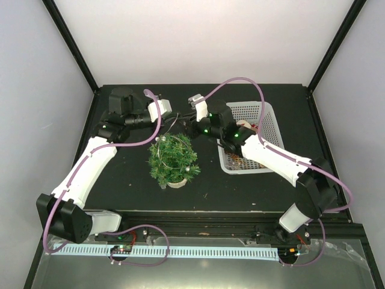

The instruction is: Decorate the small christmas tree

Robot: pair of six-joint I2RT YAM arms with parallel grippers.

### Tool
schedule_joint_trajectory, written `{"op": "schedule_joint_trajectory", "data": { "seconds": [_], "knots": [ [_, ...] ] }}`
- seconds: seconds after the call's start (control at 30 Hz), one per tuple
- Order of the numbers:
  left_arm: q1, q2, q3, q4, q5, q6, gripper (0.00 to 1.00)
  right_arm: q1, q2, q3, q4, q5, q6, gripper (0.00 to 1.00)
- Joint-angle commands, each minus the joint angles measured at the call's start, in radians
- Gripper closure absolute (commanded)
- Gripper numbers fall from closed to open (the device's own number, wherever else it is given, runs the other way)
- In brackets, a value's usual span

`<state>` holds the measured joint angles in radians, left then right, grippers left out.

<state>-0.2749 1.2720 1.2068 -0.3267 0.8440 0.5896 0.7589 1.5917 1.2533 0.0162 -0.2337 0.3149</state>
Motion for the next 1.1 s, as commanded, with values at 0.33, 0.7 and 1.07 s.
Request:
{"op": "schedule_joint_trajectory", "data": {
  "seconds": [0.33,0.7,1.07],
  "knots": [
    [0.026,0.049,0.024,-0.003,-0.005,-0.016,0.94,-0.016,-0.068,0.008,-0.048,-0.009,-0.013,0.99],
    [0.045,0.069,0.021,-0.004,-0.057,-0.017,0.62,-0.008,-0.152,0.001,-0.261,0.027,0.007,0.99],
    [0.073,0.066,0.035,0.084,-0.329,-0.102,0.01,0.033,-0.251,-0.071,-0.397,0.055,0.033,0.99]
  ]
}}
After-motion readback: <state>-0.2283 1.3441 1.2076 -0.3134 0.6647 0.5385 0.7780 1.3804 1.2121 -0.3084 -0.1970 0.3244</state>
